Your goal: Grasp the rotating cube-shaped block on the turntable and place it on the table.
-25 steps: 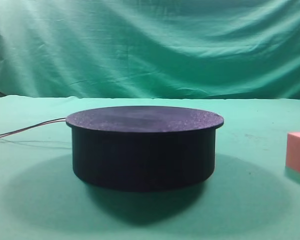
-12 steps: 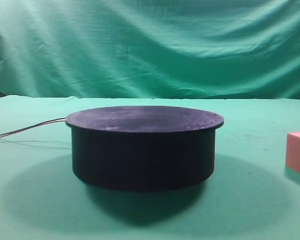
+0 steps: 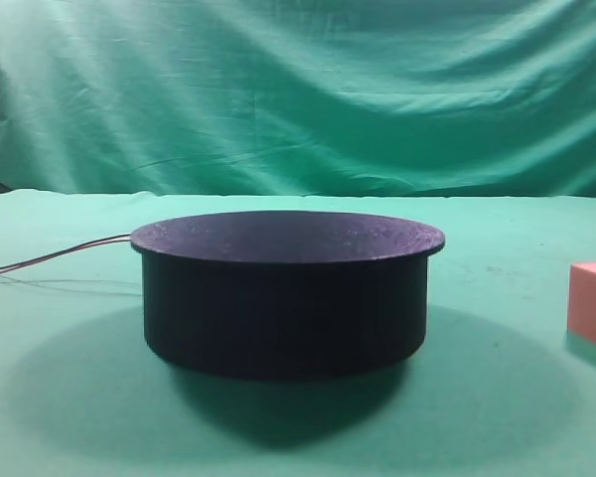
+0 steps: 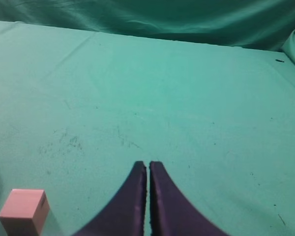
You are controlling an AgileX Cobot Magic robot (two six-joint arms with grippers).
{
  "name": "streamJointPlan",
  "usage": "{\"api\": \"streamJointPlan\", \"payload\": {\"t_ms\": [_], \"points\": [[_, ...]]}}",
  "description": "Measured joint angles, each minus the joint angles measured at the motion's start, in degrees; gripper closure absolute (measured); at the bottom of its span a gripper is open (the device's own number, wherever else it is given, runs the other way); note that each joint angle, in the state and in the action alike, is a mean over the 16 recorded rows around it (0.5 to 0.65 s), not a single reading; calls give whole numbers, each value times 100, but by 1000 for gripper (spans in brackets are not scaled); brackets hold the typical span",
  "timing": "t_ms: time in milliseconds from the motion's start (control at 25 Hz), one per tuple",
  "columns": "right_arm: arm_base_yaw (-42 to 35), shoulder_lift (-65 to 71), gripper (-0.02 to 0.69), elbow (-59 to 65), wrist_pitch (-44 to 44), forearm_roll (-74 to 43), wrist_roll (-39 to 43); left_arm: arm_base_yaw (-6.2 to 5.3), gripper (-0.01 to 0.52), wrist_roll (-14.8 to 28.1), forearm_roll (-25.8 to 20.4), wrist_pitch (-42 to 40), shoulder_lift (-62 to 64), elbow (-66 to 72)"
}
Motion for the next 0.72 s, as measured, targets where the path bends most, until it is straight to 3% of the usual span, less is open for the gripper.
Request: {"api": "streamJointPlan", "payload": {"t_ms": [320,720], "points": [[0,0,665,0,24,-787,1051,0,514,0,0,0,0,0],[0,0,665,0,33,-879,1205,0,514,0,0,0,0,0]]}}
